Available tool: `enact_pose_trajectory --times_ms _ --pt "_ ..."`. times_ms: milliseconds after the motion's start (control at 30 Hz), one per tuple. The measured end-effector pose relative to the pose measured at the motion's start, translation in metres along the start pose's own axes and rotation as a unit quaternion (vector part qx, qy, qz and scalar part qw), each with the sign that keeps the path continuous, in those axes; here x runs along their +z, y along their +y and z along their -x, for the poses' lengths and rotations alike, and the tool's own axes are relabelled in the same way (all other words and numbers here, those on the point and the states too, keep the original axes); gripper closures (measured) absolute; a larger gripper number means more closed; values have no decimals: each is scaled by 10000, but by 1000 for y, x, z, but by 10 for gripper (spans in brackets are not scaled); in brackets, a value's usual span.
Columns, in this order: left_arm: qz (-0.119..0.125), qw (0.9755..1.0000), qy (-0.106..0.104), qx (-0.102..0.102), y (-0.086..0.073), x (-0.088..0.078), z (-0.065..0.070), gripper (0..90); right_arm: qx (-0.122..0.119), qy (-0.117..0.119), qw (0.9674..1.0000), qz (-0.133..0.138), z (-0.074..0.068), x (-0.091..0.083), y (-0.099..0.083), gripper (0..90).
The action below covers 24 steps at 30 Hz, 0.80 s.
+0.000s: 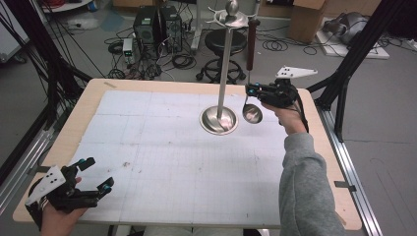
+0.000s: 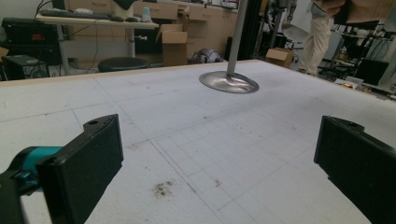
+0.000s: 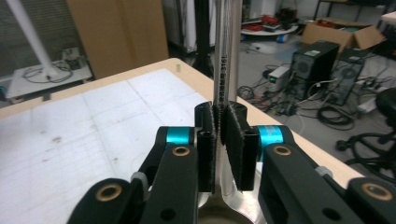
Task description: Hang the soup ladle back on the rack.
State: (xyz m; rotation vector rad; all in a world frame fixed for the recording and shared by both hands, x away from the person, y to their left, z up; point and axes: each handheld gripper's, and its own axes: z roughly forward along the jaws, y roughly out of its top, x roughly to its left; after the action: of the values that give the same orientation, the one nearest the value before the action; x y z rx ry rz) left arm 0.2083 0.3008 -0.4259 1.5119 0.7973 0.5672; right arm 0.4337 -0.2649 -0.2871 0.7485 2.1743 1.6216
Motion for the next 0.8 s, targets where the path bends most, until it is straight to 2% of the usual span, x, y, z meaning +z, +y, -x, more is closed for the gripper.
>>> enact_pose_trajectory --times_ms 67,133,233,467,700,800 --pt "-45 10000 -15 -1 -1 0 0 18 76 -47 9999 61 0 -1 0 651" --pt "-58 10000 -9 -8 -1 1 0 18 34 -122 9999 19 0 -3 -1 612" --pt "-38 10000 -20 0 -1 1 0 18 20 -150 9999 60 -1 -8 -2 491" --pt "-95 9999 24 -69 -3 2 -2 18 -108 -83 9997 222 -5 -21 -7 291" --pt "-55 10000 12 -40 0 7 -1 18 -170 -135 9994 259 -12 -28 -16 22" --pt "-49 10000 2 -34 1 9 -2 18 -184 -124 9996 191 -18 -28 -21 1"
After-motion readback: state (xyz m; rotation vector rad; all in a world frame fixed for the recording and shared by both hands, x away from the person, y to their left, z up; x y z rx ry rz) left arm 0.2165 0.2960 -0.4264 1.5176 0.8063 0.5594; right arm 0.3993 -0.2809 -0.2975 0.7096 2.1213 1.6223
